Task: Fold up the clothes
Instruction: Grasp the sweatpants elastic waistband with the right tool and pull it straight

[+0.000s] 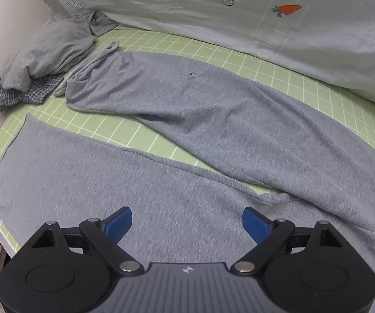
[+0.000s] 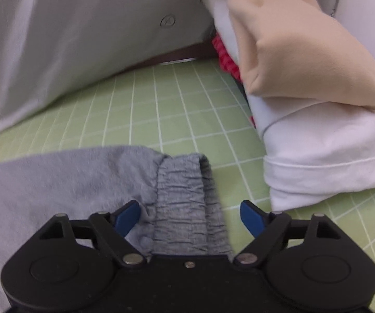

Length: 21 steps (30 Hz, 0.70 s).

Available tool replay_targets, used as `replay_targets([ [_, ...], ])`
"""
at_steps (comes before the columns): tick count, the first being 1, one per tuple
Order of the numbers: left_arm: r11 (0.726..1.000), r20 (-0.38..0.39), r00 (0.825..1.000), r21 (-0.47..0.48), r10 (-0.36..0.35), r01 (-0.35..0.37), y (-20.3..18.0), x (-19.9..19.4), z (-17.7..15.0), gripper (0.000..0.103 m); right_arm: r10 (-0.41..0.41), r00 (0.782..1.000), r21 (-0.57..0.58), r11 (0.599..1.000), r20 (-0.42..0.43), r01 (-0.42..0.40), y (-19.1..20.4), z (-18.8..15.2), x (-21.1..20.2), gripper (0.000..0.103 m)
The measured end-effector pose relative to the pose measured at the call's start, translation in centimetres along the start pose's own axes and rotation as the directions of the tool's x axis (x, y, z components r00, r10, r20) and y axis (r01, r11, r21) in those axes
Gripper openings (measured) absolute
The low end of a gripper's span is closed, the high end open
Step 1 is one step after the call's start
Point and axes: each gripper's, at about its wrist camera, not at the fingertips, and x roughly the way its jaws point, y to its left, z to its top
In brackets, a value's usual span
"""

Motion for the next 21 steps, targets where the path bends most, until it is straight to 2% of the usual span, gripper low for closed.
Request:
replay_targets([
  [1, 1.0, 0.001, 1.0, -0.001, 0.0, 0.0, 0.1, -0.1, -0.1, 0.092, 0.003, 1.0, -0.007, 1.0, 0.003, -0.003, -0.1, 0.0, 0.0, 0.052],
  [5, 1.0, 0.009, 1.0, 0.003, 0.006, -0.006, 0.0, -0.2, 0.0, 0.092, -0.061, 0.998, -0.081, 0.995, 0.026, 0.063, 0.0, 0.7, 0.6, 0.045],
  [9, 1.0, 0.028, 1.0, 0.008, 0.012, -0.012, 0.2, -0.6, 0.0, 0.092, -0.133, 0.991, -0.011, 0.991, 0.028, 0.134, -1.9, 2.3, 1.8, 0.045],
  [11, 1.0, 0.035, 0.999, 0.003, 0.015, -0.015, 0.5, -0.7, 0.0, 0.092, -0.138, 0.99, 0.01, 0.99, 0.014, 0.138, -2.2, 2.7, 1.9, 0.047],
  [13, 1.0, 0.038, 0.999, -0.009, 0.009, -0.008, 1.0, -0.8, -0.2, 0.092, -0.13, 0.991, -0.02, 0.991, 0.021, 0.131, -1.5, 2.5, 1.3, 0.056],
  [15, 1.0, 0.044, 0.999, -0.02, 0.001, 0.0, 1.5, -0.9, -0.3, 0.092, -0.123, 0.991, -0.056, 0.991, 0.047, 0.126, -0.8, 1.7, 0.0, 0.077],
  [18, 1.0, 0.058, 0.998, -0.026, -0.014, 0.015, 2.1, -1.1, -0.6, 0.092, -0.104, 0.991, -0.049, 0.993, 0.086, 0.108, 0.0, -0.3, -3.0, 0.094],
  [21, 0.998, 0.063, 0.997, -0.033, -0.042, 0.044, 2.8, -1.1, -1.2, 0.092, -0.071, 0.992, -0.037, 0.997, 0.101, 0.075, 0.9, -3.1, -6.0, 0.102],
])
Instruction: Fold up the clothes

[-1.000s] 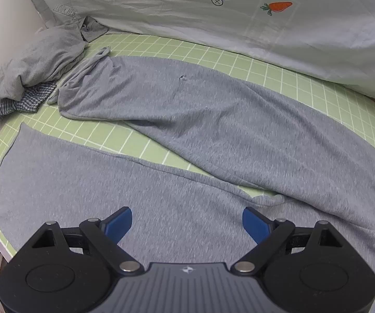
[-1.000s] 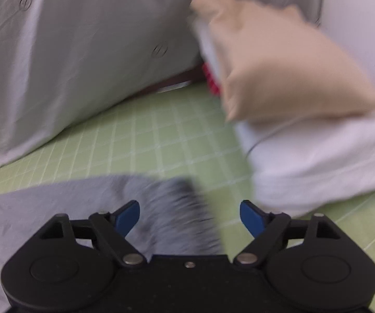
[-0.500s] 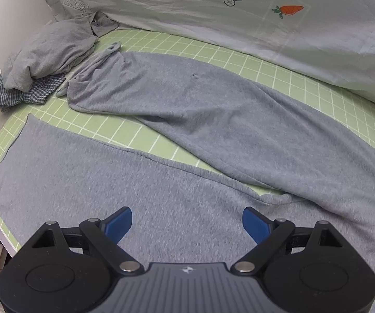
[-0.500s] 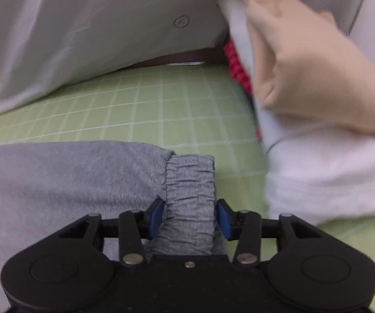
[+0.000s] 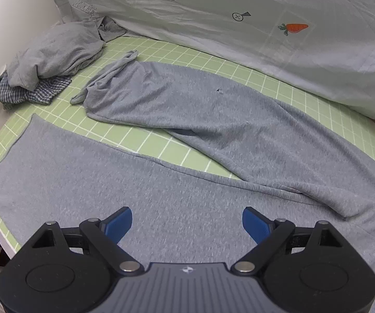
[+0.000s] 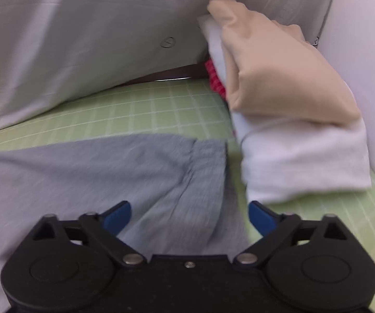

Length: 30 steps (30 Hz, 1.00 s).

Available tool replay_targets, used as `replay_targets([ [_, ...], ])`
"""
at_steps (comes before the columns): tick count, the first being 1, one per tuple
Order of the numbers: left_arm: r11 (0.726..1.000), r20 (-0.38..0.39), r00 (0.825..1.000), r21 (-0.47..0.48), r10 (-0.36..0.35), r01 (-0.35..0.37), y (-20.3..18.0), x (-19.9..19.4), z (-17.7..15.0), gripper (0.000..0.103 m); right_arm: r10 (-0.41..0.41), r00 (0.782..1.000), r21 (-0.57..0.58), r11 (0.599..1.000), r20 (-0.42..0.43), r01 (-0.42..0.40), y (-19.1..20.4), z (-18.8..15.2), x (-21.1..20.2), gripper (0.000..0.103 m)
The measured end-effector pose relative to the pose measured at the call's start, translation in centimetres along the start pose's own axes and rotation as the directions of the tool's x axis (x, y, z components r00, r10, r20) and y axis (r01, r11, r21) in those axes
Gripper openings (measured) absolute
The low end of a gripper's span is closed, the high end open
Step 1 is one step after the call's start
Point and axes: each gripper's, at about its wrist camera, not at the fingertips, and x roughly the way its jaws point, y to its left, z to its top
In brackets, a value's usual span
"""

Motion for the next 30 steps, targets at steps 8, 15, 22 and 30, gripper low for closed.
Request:
replay_targets([
  [8, 0.998, -0.005, 0.998, 0.0, -0.061, 0.061, 4.0, -0.6, -0.6, 0.092, 0.059, 0.996, 0.003, 0.998, -0.07, -0.059, 4.7, -6.2, -5.4, 0.103],
  [15, 0.997, 0.008, 0.998, 0.037, -0.068, 0.067, 9.1, -0.4, 2.3, 0.092, 0.031, 0.996, 0.063, 0.998, -0.087, -0.026, 10.4, -8.5, -7.5, 0.103],
  [22, 0.995, 0.048, 0.998, 0.099, -0.033, 0.028, 15.8, 2.1, 7.2, 0.093, -0.002, 0.996, 0.154, 0.988, -0.091, 0.016, 17.0, -7.0, -5.9, 0.103],
  [30, 0.996, 0.023, 0.998, 0.068, -0.051, 0.049, 22.3, 8.5, 13.7, 0.095, -0.023, 0.994, 0.157, 0.987, -0.108, 0.04, 26.3, -4.7, -2.6, 0.103],
])
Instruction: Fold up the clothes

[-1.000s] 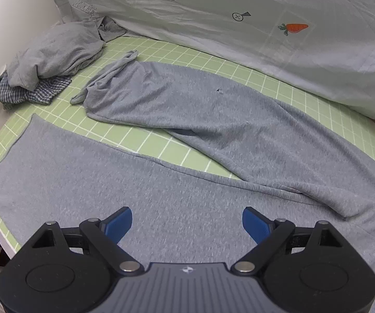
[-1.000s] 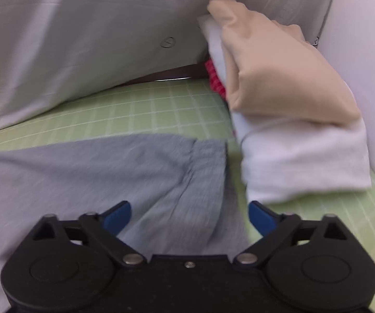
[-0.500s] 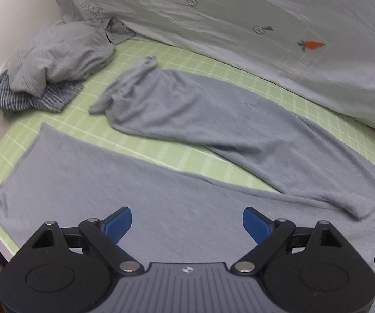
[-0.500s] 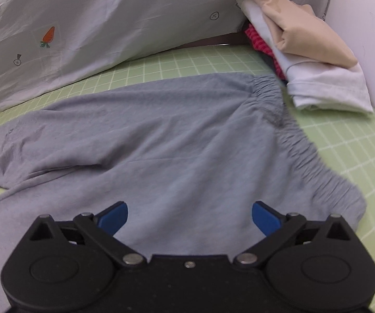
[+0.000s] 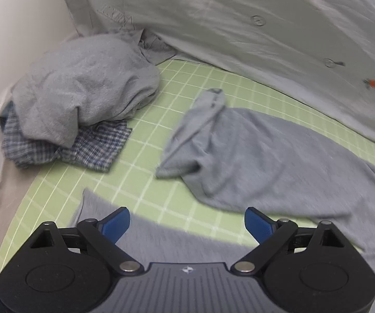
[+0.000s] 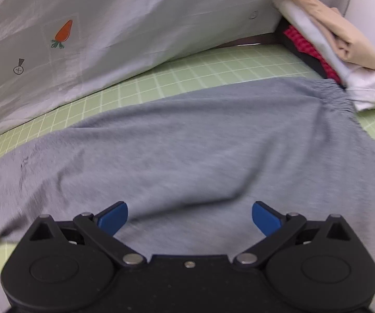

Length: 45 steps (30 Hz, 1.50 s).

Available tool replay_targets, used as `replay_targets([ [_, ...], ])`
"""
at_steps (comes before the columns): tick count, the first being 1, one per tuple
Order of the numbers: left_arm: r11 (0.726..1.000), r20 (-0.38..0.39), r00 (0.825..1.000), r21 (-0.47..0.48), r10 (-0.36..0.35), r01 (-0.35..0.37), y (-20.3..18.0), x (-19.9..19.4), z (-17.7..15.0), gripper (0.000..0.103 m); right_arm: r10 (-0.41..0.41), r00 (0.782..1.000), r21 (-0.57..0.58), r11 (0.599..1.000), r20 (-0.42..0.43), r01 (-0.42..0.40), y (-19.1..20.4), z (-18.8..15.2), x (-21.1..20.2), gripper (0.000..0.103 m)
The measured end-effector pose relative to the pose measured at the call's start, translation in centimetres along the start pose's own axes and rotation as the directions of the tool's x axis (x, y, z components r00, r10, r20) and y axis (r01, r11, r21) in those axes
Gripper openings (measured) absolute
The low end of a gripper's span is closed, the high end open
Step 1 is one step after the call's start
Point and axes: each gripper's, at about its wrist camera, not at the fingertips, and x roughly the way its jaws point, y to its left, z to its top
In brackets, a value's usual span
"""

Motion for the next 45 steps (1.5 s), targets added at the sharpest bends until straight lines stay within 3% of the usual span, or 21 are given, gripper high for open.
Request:
replay_targets([
  [6, 0.995, -0.057, 0.996, 0.073, -0.067, 0.071, 2.3, 7.6, 5.0, 0.094, -0.05, 0.997, -0.005, 0.999, -0.062, 0.05, 5.2, 1.9, 3.9, 0.103],
  [11, 0.981, -0.07, 0.99, 0.139, -0.123, 0.132, 1.2, 13.2, 8.5, 0.093, -0.097, 0.99, -0.036, 0.995, -0.106, 0.094, 8.6, 3.3, 6.7, 0.103],
  [14, 0.977, -0.08, 0.987, 0.153, -0.137, 0.148, 0.8, 15.5, 9.8, 0.086, -0.098, 0.988, -0.035, 0.995, -0.118, 0.094, 9.7, 3.7, 7.7, 0.103],
  [17, 0.977, -0.086, 0.983, 0.124, -0.162, 0.172, 0.9, 17.2, 10.7, 0.062, -0.102, 0.988, -0.015, 0.995, -0.114, 0.1, 10.3, 4.1, 8.2, 0.103],
  [18, 0.978, -0.091, 0.981, 0.107, -0.172, 0.181, 1.2, 17.6, 10.9, 0.045, -0.101, 0.988, -0.017, 0.995, -0.116, 0.1, 10.5, 4.2, 8.3, 0.103],
  [19, 0.978, -0.095, 0.979, 0.091, -0.181, 0.19, 1.5, 18.0, 11.0, 0.019, -0.099, 0.988, -0.021, 0.995, -0.118, 0.097, 10.6, 4.3, 8.4, 0.103],
  [20, 0.978, -0.091, 0.978, 0.079, -0.185, 0.193, 1.9, 18.1, 11.1, 0.006, -0.097, 0.988, -0.027, 0.995, -0.12, 0.094, 10.7, 4.5, 8.4, 0.103],
  [25, 0.991, 0.052, 0.99, -0.032, -0.131, 0.133, 5.8, 16.6, 11.8, 0.005, -0.086, 0.988, -0.041, 0.996, -0.125, 0.081, 10.6, 4.5, 8.4, 0.103],
  [29, 0.988, 0.058, 0.995, -0.127, -0.08, 0.086, 8.4, 15.9, 11.7, 0.011, -0.077, 0.99, -0.047, 0.996, -0.117, 0.072, 10.5, 4.2, 8.3, 0.103],
  [31, 0.988, 0.064, 0.996, -0.143, -0.056, 0.064, 9.1, 14.9, 11.1, 0.035, -0.075, 0.99, -0.048, 0.996, -0.118, 0.07, 10.5, 4.0, 8.2, 0.103],
  [33, 0.986, 0.07, 0.997, -0.159, -0.032, 0.042, 9.9, 13.9, 10.5, 0.046, -0.071, 0.99, -0.053, 0.996, -0.12, 0.065, 10.5, 3.7, 8.0, 0.103],
  [37, 0.97, -0.006, 0.996, -0.227, -0.092, 0.088, 10.6, 12.9, 7.8, 0.047, -0.063, 0.992, -0.07, 0.996, -0.112, 0.055, 10.2, 2.9, 7.5, 0.103],
  [42, 0.971, -0.121, 0.987, -0.227, -0.107, 0.077, 9.6, 14.0, 4.2, 0.051, -0.062, 0.991, -0.073, 0.996, -0.116, 0.053, 10.1, 2.7, 7.3, 0.103],
  [45, 0.972, -0.122, 0.987, -0.223, -0.1, 0.071, 9.1, 14.0, 3.4, 0.053, -0.057, 0.991, -0.073, 0.996, -0.12, 0.049, 9.9, 2.6, 7.2, 0.103],
])
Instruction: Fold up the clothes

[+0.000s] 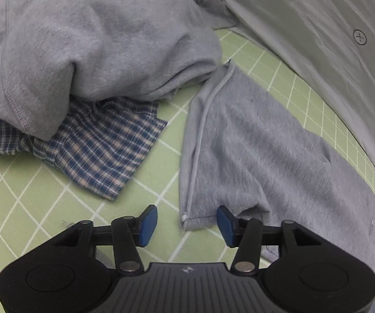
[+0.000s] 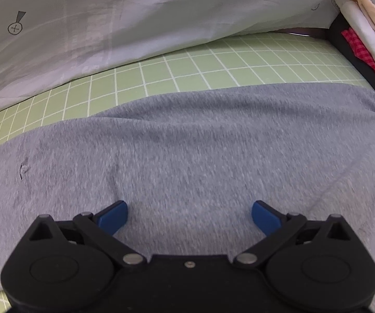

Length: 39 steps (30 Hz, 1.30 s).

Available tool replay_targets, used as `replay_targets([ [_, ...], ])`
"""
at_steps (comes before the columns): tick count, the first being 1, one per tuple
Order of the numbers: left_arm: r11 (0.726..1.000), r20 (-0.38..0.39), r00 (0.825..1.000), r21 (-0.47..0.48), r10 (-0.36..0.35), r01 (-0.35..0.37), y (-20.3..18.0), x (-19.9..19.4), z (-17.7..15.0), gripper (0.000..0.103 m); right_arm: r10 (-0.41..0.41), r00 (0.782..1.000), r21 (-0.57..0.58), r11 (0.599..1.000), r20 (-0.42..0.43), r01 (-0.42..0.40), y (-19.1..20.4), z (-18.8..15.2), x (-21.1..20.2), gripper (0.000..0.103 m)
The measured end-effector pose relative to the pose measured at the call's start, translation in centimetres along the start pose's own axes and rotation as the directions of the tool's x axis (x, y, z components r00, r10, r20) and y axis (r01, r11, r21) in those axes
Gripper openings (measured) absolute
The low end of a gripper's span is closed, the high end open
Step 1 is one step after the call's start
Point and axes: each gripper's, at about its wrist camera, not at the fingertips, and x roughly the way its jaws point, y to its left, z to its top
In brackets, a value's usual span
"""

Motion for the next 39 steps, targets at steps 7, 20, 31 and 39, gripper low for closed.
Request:
replay_targets([
  [7, 1.0, 0.033, 0.999, 0.022, 0.004, -0.005, 0.0, -0.5, -0.3, 0.002, -0.001, 1.0, 0.001, 1.0, 0.002, 0.001, 0.0, -0.2, -0.1, 0.103],
  [20, 0.984, 0.08, 0.981, -0.049, 0.177, -0.173, 5.3, -2.3, 0.2, 0.004, -0.003, 1.0, -0.005, 1.0, 0.0, 0.003, -0.2, -0.4, -0.3, 0.103],
  [31, 0.992, 0.147, 0.984, 0.061, 0.1, -0.11, 2.3, -2.3, 2.2, 0.06, -0.02, 0.995, 0.029, 0.999, 0.095, 0.017, 0.0, 3.5, -0.1, 0.103],
  [39, 0.99, 0.154, 0.985, 0.105, 0.081, -0.098, -1.2, 3.0, 7.0, 0.066, 0.001, 0.995, 0.164, 0.986, 0.103, -0.018, -0.6, 7.2, 3.1, 0.103],
])
